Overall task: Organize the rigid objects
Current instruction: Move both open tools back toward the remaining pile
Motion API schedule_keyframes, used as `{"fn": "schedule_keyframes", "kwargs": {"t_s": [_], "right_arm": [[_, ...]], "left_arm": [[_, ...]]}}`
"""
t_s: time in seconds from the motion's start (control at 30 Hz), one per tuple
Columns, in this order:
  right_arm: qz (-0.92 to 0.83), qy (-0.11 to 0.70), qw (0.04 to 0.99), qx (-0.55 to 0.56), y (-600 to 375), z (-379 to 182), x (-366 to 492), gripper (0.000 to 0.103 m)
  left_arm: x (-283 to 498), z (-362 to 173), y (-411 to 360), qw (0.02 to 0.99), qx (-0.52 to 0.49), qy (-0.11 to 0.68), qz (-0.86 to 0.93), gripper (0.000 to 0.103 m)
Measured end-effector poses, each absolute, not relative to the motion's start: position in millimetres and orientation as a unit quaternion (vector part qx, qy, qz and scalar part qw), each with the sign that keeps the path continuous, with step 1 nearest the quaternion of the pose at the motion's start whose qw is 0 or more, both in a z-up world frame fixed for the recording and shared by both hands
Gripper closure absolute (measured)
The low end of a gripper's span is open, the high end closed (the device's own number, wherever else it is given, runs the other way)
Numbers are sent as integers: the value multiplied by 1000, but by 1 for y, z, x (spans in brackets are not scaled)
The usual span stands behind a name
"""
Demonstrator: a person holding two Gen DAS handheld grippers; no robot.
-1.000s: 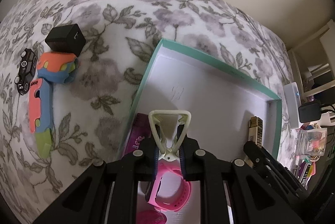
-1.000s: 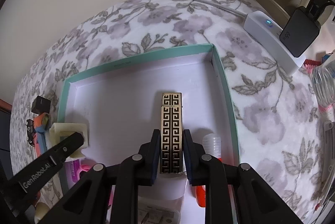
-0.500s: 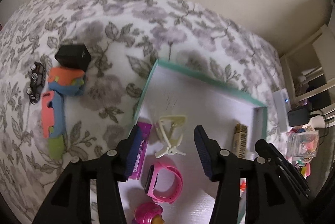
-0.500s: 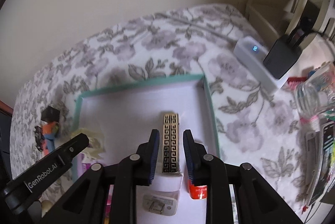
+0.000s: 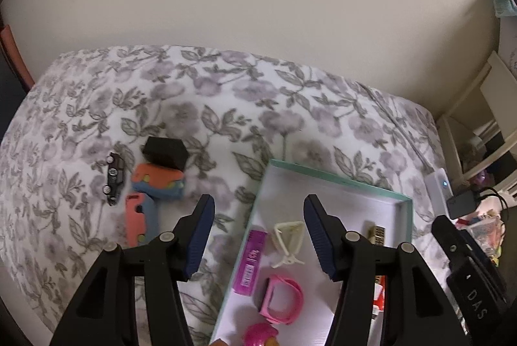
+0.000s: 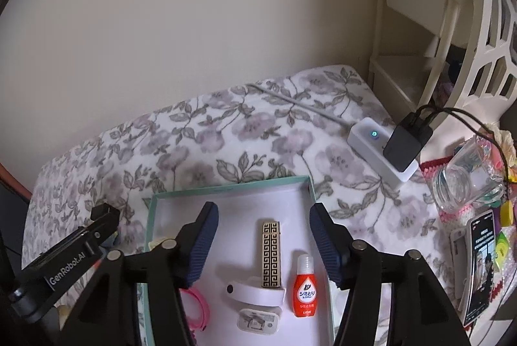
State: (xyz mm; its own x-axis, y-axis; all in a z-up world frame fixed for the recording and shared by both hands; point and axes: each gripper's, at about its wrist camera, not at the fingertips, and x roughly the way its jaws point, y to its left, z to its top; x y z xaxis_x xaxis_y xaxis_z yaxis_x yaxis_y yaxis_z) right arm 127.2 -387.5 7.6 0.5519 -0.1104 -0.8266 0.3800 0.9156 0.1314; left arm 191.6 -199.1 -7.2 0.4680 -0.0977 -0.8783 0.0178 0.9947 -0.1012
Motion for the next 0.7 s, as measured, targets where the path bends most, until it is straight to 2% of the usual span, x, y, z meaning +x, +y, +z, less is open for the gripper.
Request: {"fn": "schedule_keyframes", "kwargs": {"t_s": [0.2,0.23,0.3,0.33,0.53,0.63,0.67,0.7], "right_arm": [[-144,452,870,134,-381,0,131,34],[-140,453,870,135,-380,-3,132,33],[-130,460,868,131,-373,-10,136,33],[-127,465,867,125,-369,-14,138,33],[-118,475,867,93,-349,-26,146,33],[-112,475,868,90,-344,-30,147,29],[-111,475,869,88,-342,-31,148,28],[-109,474,870,86,-338,-32,148,27]], "left_arm": [[191,-10,-192,863,-18,506,-1,43],[192,-13,-190,863,-11,505,11,41],[193,-18,-183,863,-2,505,29,24],[194,-20,-180,863,0,505,36,22],[199,-34,-150,854,0,512,89,19],[201,-38,-136,850,-8,516,108,18],[201,-38,-131,849,-14,516,113,14],[202,-37,-124,849,-22,514,119,5]]}}
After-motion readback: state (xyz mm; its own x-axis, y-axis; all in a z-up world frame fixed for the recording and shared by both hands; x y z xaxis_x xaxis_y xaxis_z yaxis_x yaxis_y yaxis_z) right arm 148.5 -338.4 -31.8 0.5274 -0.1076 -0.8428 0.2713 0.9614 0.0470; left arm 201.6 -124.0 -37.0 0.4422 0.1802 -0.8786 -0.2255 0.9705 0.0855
